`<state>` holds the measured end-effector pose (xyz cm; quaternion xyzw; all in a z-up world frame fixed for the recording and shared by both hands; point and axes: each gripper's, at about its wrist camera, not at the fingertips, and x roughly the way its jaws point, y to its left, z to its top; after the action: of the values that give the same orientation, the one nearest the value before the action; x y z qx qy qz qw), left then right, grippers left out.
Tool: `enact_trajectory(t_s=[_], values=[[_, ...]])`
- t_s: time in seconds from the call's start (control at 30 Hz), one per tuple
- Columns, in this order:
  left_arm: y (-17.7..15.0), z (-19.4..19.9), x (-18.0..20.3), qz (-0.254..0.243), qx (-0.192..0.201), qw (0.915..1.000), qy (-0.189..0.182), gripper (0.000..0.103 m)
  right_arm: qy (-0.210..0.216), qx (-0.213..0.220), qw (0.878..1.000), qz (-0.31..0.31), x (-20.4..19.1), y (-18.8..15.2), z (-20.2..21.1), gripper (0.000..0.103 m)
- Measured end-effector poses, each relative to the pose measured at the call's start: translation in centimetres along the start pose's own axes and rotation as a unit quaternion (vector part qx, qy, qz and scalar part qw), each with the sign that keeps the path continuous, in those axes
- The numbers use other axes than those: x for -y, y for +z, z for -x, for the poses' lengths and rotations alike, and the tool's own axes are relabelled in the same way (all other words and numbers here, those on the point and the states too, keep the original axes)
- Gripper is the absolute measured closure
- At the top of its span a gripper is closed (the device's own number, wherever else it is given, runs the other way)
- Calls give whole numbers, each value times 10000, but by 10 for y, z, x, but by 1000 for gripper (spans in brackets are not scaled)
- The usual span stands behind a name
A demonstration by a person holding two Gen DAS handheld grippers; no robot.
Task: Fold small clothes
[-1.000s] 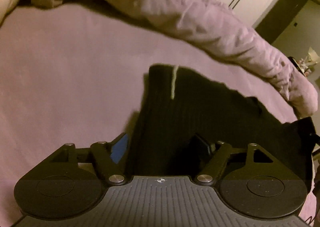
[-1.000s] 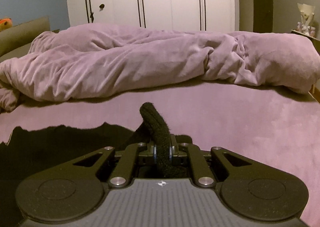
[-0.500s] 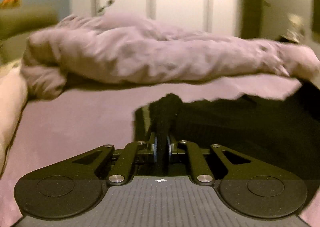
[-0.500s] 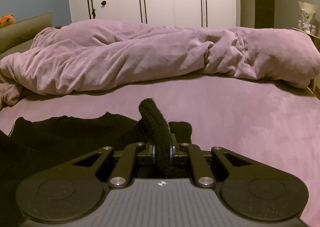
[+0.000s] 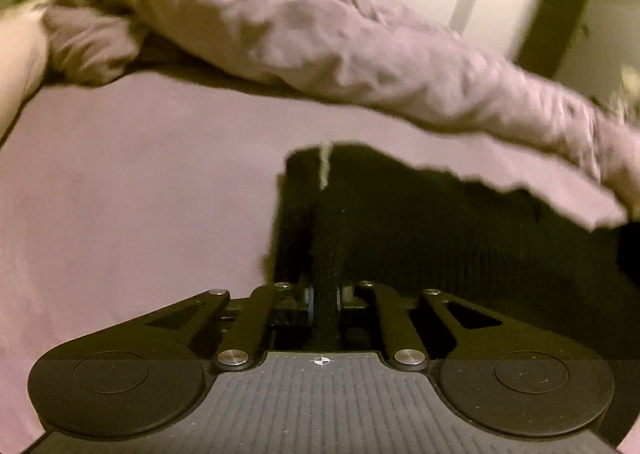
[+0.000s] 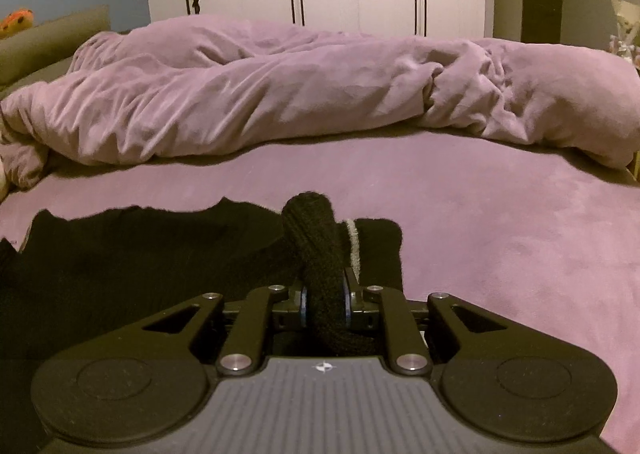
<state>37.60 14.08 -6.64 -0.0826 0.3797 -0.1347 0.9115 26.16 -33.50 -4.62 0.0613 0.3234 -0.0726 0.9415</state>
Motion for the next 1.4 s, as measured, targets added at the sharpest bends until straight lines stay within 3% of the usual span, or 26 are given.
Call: enact_trajectory(t_s=[0.1, 0.27, 0.5, 0.67, 0.77, 0.8, 0.83, 0.9, 0.97, 1.17, 1.27, 1.4], values=[[13, 28, 3, 88, 524, 9986, 53, 94, -113, 149, 9997, 133, -4, 2, 8, 94], [52, 67, 16, 52, 1249, 9920, -197, 94, -197, 768, 9968, -125, 9, 30, 35, 95], [92, 35, 35, -171, 1711, 9837, 517, 93, -704, 1162, 9893, -527, 23, 77, 11, 95], [76, -27, 32, -236, 1206, 9842, 1275, 90, -892, 940, 9897, -604, 21, 83, -44, 94], [55, -49, 26, -182, 685, 9851, 1565, 71, -1240, 594, 9887, -600, 16, 74, -73, 77], [49, -46, 23, -146, 692, 9860, 1511, 65, -1205, 464, 9894, -657, 17, 70, -76, 77], [45, -39, 18, -101, 717, 9879, 1370, 60, -1081, 482, 9904, -715, 20, 66, -73, 77], [39, -24, 8, 31, 693, 9889, 1314, 42, -1002, 636, 9909, -641, 19, 55, -52, 73], [29, -7, 4, 62, 596, 9890, 1351, 42, -881, 734, 9916, -595, 20, 41, -25, 71], [-6, 24, 27, -65, 320, 9860, 1634, 25, -401, 874, 9951, -241, -12, -19, 57, 71], [-24, 28, 53, -232, 90, 9874, 1566, 24, 54, 794, 9968, 7, -39, -40, 65, 72], [-41, 30, 83, -499, -15, 9863, 1571, 24, 2, 401, 9988, 272, -63, -54, 51, 78]])
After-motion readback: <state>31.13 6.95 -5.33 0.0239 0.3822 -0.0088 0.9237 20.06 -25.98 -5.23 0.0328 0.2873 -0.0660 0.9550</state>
